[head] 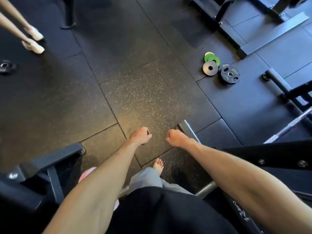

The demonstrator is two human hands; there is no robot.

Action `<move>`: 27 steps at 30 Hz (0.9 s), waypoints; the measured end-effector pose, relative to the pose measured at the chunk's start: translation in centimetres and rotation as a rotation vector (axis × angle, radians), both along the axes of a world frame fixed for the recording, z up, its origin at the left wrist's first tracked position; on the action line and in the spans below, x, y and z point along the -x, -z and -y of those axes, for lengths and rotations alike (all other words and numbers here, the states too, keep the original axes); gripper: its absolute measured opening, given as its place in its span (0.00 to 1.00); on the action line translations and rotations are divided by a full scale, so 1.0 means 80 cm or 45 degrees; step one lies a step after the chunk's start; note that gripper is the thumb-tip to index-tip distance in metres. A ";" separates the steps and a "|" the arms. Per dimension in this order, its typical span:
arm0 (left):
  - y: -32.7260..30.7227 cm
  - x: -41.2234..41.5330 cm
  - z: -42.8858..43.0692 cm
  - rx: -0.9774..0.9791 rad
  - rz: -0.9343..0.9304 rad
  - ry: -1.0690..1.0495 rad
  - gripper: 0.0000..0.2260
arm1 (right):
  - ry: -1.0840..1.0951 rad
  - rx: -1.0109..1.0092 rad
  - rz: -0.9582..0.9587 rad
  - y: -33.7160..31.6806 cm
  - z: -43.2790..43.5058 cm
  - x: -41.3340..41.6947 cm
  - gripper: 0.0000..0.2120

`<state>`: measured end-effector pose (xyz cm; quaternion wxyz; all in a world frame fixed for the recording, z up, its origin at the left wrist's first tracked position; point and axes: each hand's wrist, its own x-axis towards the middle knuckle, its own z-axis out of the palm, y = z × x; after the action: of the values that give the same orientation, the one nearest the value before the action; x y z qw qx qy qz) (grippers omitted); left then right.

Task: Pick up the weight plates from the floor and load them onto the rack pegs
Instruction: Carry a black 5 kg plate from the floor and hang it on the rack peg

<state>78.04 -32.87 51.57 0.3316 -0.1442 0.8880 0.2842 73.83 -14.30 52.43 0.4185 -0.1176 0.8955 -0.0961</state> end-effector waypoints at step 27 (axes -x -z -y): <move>0.012 0.824 -0.024 0.032 0.013 0.959 0.10 | 0.897 0.090 -0.051 -0.003 -0.004 0.662 0.14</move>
<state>12.12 -30.99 50.60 0.4155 0.1870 0.8805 0.1308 20.91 -13.97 52.70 0.3377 0.1821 0.8852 -0.2631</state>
